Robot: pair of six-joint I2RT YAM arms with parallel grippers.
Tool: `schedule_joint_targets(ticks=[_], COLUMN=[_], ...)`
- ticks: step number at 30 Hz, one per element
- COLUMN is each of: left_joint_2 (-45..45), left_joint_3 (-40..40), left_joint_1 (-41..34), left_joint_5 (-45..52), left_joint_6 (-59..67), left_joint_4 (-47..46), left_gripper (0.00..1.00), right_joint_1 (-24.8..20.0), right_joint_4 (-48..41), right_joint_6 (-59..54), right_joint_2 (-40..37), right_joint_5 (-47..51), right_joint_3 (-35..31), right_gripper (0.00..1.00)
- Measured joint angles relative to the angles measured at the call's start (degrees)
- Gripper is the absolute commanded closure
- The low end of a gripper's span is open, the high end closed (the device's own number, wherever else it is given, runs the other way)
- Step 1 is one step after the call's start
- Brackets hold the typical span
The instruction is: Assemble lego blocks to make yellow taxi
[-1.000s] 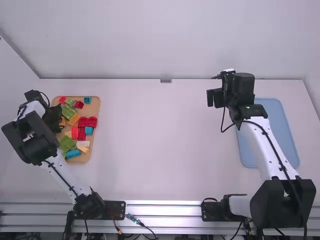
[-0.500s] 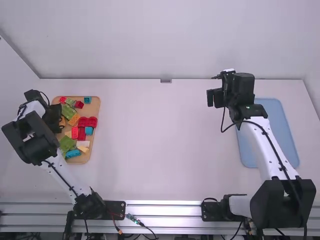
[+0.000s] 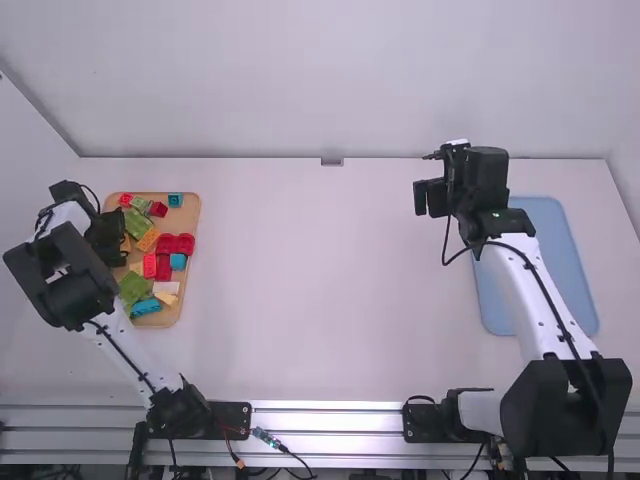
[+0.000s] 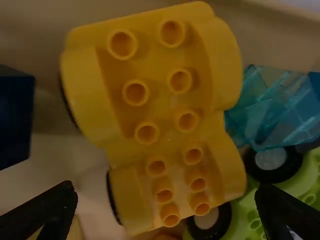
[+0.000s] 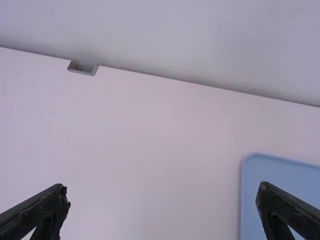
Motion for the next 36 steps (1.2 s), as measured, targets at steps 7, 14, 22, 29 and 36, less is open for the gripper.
schedule_joint_targets(ticks=[7, 14, 22, 29, 36], left_joint_2=[0.0, 0.0, -0.2, -0.2, -0.2], left_joint_3=[-0.1, -1.5, -2.2, -2.2, -2.7], left_joint_1=[0.0, 0.0, 0.0, 0.0, 0.2], left_joint_5=[-1.6, -1.8, -1.9, -2.4, -3.5], left_joint_6=[-0.6, -0.8, -0.8, 1.9, 3.3], left_joint_4=[0.2, 1.5, 4.0, 5.0, 5.5], left_gripper=[0.16, 0.3, 0.08, 0.07, 0.28], right_joint_1=[0.0, 0.0, 0.0, 0.0, 0.0], right_joint_4=[-0.1, -0.2, -0.4, -0.3, -0.2], right_joint_6=[0.0, 0.0, 0.0, 0.0, 0.1], right_joint_2=[0.0, 0.0, 0.0, 0.0, 0.0], right_joint_5=[0.0, 0.0, 0.0, 0.0, 0.0], right_joint_3=[0.0, 0.0, 0.0, 0.0, 0.0], right_gripper=[0.01, 0.01, 0.01, 0.01, 0.01])
